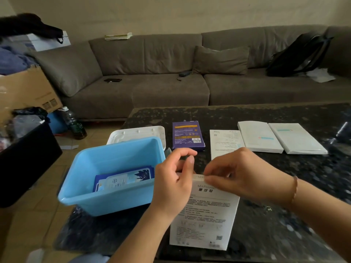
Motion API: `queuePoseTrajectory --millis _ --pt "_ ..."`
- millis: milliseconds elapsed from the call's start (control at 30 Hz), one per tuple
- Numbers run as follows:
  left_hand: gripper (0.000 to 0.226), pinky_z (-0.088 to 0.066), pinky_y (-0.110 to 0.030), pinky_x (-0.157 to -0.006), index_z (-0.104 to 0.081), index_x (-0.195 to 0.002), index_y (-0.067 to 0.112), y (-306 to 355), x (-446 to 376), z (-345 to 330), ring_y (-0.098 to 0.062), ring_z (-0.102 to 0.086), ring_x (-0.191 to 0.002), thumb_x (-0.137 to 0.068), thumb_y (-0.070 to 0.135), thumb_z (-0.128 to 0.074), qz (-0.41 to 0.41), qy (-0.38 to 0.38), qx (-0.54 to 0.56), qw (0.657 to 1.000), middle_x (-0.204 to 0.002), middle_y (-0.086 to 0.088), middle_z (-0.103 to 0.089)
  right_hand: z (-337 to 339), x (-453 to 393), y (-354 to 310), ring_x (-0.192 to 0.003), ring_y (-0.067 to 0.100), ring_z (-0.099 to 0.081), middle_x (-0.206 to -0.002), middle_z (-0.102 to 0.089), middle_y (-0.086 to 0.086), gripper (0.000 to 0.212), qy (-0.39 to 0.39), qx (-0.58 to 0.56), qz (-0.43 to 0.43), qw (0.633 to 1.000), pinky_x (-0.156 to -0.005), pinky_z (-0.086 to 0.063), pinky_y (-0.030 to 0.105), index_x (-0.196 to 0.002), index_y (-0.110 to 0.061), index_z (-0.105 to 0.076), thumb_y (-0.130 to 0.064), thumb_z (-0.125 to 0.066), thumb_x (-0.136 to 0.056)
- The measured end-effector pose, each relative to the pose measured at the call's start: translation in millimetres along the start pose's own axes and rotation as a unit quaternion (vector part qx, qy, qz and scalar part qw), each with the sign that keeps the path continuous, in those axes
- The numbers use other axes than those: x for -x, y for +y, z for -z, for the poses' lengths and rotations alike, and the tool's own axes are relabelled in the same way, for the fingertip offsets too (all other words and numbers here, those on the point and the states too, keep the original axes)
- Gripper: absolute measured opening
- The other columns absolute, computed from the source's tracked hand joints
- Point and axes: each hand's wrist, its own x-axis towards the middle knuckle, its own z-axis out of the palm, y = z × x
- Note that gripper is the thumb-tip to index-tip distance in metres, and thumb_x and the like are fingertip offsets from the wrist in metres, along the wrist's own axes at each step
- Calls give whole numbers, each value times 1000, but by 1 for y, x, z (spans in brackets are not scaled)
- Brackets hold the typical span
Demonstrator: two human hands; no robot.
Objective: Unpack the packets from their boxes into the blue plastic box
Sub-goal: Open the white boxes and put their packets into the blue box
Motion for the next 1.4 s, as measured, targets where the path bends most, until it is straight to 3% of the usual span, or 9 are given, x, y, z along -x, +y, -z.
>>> queuePoseTrajectory --millis 100,333,667,933,1067,1133,1233,1300,1400 --pt "15 -46 -38 -45 -65 -105 19 -4 4 3 -18 -58 -52 -97 24 -53 -42 10 -10 999 -64 6 -61 3 -1 -6 -68 3 -64 -80 -72 -14 22 -10 95 79 992 -58 -49 16 -94 -27 -75 -40 -58 -90" --pt "15 -53 -23 -57 -67 -99 1 -6 10 4 -9 -66 -67 -92 7 -56 -135 46 -47 989 -75 -2 -68 8 -4 -7 -56 18 -60 -71 -69 -6 35 -40 235 196 951 -44 -44 27 -88 -21 -73 -36 -43 -97" --pt "17 -53 -15 -63 -65 -104 5 -5 12 6 -7 -66 -70 -95 13 -55 -115 51 -73 989 -77 2 -67 28 -23 -25 -98 -13 -57 -104 -74 -14 20 -167 117 67 977 -66 -44 -1 -107 -26 -75 -33 -63 -92" --pt "16 -56 -24 -60 -63 -108 9 -5 12 5 -9 -66 -70 -95 14 -55 -123 57 -71 988 -78 3 -67 30 -28 -43 -82 -9 -57 -118 -68 -19 28 -230 197 16 953 -80 -47 5 -119 -32 -69 -38 -59 -94" --pt "16 -56 -21 -60 -59 -112 15 -2 13 5 -9 -66 -69 -97 16 -54 -112 47 -57 991 -79 4 -67 27 -26 -53 -97 5 -67 -115 -70 -15 33 -214 262 52 940 -76 -50 8 -125 -32 -64 -40 -57 -94" --pt "17 -55 -20 -60 -57 -113 17 0 14 6 -9 -66 -68 -97 17 -53 -109 40 -47 992 -79 6 -66 23 -24 -56 -88 10 -66 -108 -71 -10 31 -195 295 74 932 -78 -55 20 -124 -31 -62 -37 -56 -94" --pt "19 -53 -18 -59 -55 -116 18 1 15 7 -9 -65 -67 -98 17 -50 -119 39 -37 991 -81 7 -65 10 -24 -50 -56 14 -46 -74 -67 -4 15 -130 330 138 925 -48 -39 18 -100 -24 -68 -26 -63 -86" --pt "22 -54 -17 -67 -55 -119 15 -1 17 8 -6 -66 -79 -98 13 -50 -139 51 -47 988 -91 7 -65 3 -21 -39 -43 14 -39 -55 -59 -5 5 -43 283 170 943 -40 -26 15 -82 -22 -71 -27 -69 -81" --pt "24 -54 -24 -82 -54 -119 9 -4 21 10 -11 -66 -99 -95 13 -53 -164 76 -40 983 -107 -2 -66 -2 -19 -22 -62 10 -61 -74 -68 -11 17 -9 118 91 989 -55 -46 15 -105 -29 -71 -26 -61 -91"
